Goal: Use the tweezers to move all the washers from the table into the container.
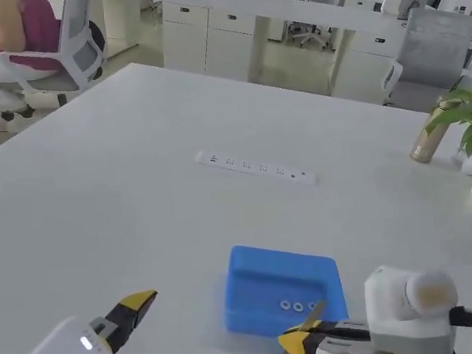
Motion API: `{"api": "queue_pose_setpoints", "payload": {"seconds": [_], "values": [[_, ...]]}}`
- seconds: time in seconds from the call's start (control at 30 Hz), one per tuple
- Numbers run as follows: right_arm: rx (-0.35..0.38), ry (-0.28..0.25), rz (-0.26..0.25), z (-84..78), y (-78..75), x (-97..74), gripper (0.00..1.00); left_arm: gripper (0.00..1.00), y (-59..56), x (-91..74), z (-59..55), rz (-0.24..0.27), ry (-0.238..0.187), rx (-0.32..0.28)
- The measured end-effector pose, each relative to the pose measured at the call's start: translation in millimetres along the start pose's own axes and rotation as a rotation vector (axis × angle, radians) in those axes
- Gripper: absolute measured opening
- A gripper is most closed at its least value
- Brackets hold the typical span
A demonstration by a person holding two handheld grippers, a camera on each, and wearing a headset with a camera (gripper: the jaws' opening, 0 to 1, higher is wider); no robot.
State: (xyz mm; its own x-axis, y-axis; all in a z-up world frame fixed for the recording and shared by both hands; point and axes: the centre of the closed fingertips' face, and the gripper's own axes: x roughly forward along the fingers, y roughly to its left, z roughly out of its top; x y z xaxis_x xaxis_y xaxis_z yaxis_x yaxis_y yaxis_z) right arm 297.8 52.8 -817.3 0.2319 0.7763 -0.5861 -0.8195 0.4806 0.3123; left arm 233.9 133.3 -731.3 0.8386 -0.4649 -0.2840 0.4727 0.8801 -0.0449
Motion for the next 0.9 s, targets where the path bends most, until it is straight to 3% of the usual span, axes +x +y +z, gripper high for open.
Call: {"api": "queue_pose_setpoints", "payload": {"seconds": [0.2, 0.6, 0.9], "values": [[-0.033, 0.034, 0.014, -5.0, 3.9, 3.8, 0.04, 0.87, -0.6, 0.4, -0.4, -0.003, 0.002, 0.001], [-0.079, 0.035, 0.030, -3.8, 5.5, 6.3, 0.04, 0.85, 0.1, 0.0, -0.3, -0.001, 0.001, -0.003], [-0.227, 0.076, 0.039, -5.5, 11.0, 7.2, 0.04, 0.85, -0.6, 0.0, -0.6, -0.005, 0.002, -0.002]]}}
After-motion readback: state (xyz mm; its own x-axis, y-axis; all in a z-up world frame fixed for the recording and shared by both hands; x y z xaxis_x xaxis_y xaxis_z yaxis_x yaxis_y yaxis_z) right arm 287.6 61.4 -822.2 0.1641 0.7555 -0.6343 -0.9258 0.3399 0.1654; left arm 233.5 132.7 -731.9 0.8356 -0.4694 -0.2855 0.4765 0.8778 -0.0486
